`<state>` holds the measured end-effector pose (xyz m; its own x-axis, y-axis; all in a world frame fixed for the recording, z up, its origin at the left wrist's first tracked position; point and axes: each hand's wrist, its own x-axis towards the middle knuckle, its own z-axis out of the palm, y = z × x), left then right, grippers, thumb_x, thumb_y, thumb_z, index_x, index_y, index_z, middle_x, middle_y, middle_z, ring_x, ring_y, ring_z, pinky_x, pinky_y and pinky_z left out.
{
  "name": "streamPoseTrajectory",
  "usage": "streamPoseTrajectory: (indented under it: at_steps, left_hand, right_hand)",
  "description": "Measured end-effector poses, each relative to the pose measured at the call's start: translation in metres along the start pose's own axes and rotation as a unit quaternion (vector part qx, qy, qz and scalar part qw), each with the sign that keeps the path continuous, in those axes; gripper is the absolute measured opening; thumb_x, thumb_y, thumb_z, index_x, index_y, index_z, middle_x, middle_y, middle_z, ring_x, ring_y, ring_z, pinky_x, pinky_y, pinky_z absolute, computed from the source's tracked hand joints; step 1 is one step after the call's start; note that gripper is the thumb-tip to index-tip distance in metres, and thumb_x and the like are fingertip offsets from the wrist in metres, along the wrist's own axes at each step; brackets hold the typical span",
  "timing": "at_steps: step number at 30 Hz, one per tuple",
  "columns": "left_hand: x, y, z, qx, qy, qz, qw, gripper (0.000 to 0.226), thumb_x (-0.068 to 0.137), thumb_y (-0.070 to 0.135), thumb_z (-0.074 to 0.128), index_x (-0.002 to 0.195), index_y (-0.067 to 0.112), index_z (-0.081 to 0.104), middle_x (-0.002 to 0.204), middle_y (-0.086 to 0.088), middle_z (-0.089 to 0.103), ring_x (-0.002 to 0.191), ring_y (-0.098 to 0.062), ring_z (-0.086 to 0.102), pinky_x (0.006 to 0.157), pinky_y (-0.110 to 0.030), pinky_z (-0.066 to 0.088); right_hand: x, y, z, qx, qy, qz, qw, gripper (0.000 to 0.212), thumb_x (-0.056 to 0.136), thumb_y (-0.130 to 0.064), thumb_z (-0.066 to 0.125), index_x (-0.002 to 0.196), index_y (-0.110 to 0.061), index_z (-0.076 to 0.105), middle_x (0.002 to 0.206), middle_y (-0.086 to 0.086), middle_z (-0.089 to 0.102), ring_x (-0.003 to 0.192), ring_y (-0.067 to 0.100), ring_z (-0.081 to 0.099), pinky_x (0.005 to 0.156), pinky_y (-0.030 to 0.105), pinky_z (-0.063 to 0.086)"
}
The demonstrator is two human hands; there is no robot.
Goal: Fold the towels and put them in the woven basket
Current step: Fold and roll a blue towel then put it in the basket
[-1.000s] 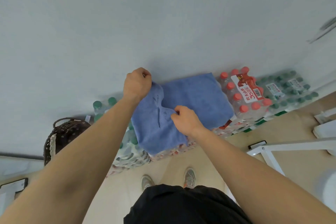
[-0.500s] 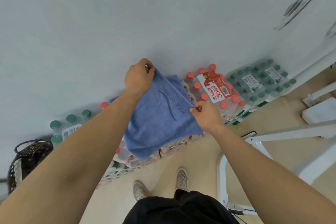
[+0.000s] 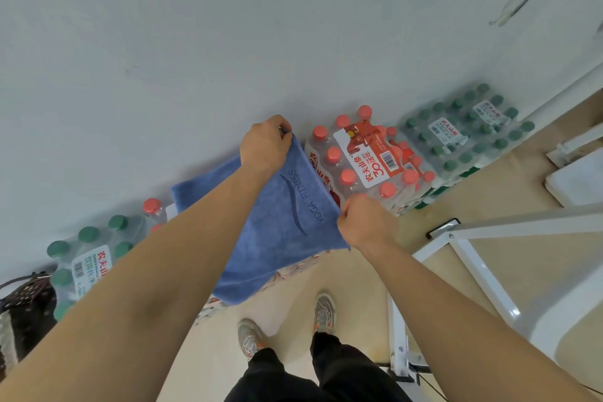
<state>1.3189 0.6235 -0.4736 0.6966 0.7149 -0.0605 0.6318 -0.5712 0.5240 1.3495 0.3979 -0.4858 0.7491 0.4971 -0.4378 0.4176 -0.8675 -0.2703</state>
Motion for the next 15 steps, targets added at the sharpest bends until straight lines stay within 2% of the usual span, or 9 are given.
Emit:
streamPoseTrajectory:
  at_steps: [3,6,11,15]
  left_hand:
    - [0.0,-0.004,0.009,-0.014,-0.041,0.015,0.999,0.023,0.093,0.018,0.051,0.11,0.025,0.065,0.094,-0.001,0.072,0.082,-0.023,0.067,0.07,-0.037,0.056]
    - [-0.009,-0.015,0.009,-0.052,-0.037,0.029,0.998,0.031,0.091,0.014,0.052,0.119,0.025,0.061,0.099,0.005,0.072,0.085,-0.017,0.066,0.072,-0.034,0.054]
    - [-0.025,-0.046,0.009,-0.03,-0.002,-0.002,1.0,0.026,0.089,0.016,0.055,0.108,0.026,0.07,0.103,0.007,0.073,0.093,-0.016,0.066,0.081,-0.034,0.054]
    - [-0.029,-0.064,0.011,-0.019,0.017,0.013,1.0,0.024,0.088,0.014,0.056,0.105,0.023,0.071,0.105,0.002,0.07,0.098,-0.02,0.062,0.079,-0.034,0.051]
  right_hand:
    - [0.011,-0.011,-0.005,0.018,0.039,-0.025,0.999,0.011,0.089,-0.028,0.056,0.092,-0.018,0.059,0.086,0.001,0.062,0.078,0.027,0.062,0.063,0.033,0.047]
    - [0.032,-0.03,-0.013,0.033,0.049,-0.071,0.996,0.013,0.091,-0.028,0.054,0.097,-0.017,0.06,0.093,0.002,0.062,0.083,0.028,0.062,0.064,0.034,0.046]
    - [0.078,-0.068,-0.017,0.032,0.038,-0.148,0.988,0.014,0.089,-0.023,0.051,0.099,-0.016,0.06,0.109,0.008,0.055,0.091,0.032,0.058,0.067,0.037,0.049]
    - [0.11,-0.092,-0.01,0.005,0.04,-0.153,0.987,0.03,0.092,-0.023,0.052,0.12,-0.013,0.059,0.127,0.015,0.047,0.102,0.037,0.058,0.074,0.039,0.048]
